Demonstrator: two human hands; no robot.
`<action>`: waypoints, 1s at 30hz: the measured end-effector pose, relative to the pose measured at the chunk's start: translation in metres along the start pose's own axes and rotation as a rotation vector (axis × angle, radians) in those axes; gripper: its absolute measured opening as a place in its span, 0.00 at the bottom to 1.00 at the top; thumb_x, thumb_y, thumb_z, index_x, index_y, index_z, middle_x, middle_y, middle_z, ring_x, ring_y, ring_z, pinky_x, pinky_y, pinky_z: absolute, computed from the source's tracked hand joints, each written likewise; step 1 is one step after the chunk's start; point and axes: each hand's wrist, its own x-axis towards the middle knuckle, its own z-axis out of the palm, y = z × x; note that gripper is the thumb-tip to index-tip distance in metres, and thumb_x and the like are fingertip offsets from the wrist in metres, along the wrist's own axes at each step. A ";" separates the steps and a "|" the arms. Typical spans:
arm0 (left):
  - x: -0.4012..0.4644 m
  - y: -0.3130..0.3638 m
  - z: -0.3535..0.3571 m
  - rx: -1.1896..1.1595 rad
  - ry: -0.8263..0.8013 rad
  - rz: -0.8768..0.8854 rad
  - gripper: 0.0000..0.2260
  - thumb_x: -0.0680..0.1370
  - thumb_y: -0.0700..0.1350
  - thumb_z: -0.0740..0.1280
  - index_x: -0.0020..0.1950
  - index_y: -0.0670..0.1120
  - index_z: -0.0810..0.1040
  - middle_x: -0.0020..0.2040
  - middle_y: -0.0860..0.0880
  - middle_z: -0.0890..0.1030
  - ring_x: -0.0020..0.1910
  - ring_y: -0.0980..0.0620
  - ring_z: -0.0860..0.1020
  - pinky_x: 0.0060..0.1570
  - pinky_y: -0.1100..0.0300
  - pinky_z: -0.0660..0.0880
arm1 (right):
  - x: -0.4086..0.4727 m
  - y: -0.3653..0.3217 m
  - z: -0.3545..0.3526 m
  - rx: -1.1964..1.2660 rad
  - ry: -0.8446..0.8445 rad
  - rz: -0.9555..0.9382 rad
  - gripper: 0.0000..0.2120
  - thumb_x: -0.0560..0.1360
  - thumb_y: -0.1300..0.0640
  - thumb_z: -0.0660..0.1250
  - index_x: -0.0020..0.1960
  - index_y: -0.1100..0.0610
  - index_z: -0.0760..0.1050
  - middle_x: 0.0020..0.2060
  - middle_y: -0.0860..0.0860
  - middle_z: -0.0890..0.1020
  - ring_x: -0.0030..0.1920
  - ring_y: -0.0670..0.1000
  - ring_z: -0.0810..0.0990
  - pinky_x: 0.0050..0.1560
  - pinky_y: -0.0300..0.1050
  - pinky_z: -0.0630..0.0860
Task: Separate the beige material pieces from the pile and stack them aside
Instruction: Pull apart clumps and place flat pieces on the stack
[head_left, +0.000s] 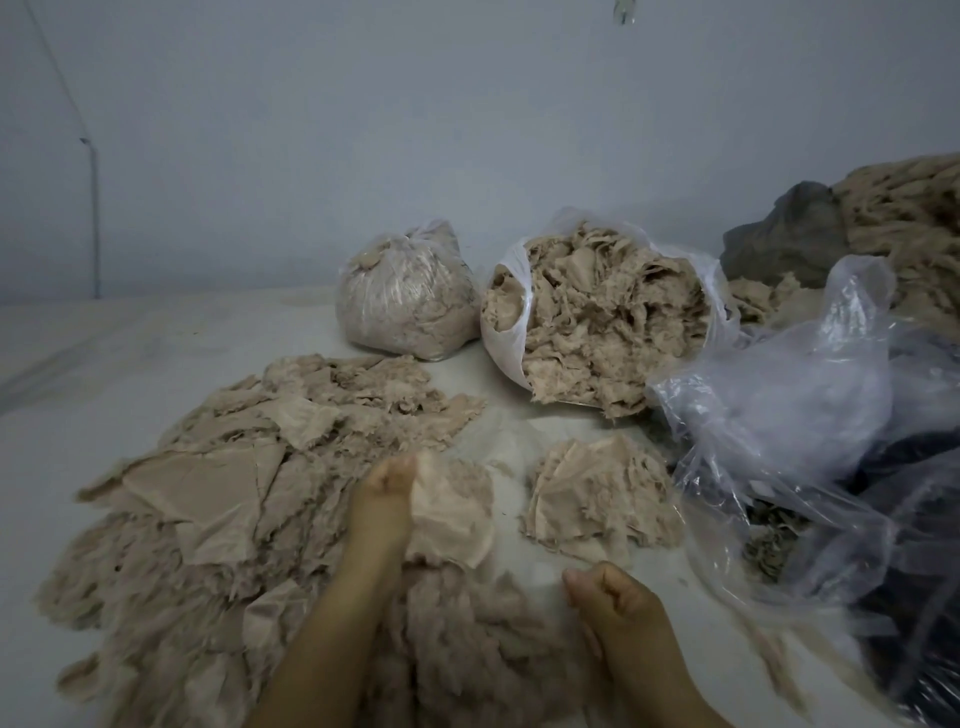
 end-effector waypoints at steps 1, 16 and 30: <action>0.002 0.005 -0.001 -0.006 -0.003 0.025 0.09 0.81 0.44 0.60 0.49 0.45 0.79 0.41 0.47 0.81 0.41 0.47 0.80 0.36 0.57 0.78 | -0.001 -0.001 -0.001 -0.075 -0.040 -0.009 0.18 0.76 0.50 0.67 0.29 0.54 0.71 0.21 0.49 0.72 0.24 0.44 0.69 0.28 0.37 0.66; -0.009 0.001 0.031 -0.067 -0.238 0.052 0.09 0.80 0.44 0.63 0.45 0.42 0.80 0.37 0.44 0.83 0.35 0.48 0.81 0.34 0.57 0.77 | 0.054 -0.054 0.013 0.521 0.033 -0.068 0.09 0.73 0.61 0.70 0.36 0.61 0.76 0.24 0.49 0.78 0.23 0.45 0.76 0.23 0.36 0.71; 0.028 -0.014 0.033 0.418 0.053 0.333 0.13 0.83 0.43 0.55 0.41 0.44 0.73 0.35 0.52 0.71 0.36 0.52 0.69 0.35 0.60 0.66 | 0.024 -0.004 0.011 0.129 0.073 0.045 0.10 0.69 0.60 0.75 0.48 0.53 0.80 0.32 0.47 0.80 0.25 0.40 0.74 0.28 0.31 0.69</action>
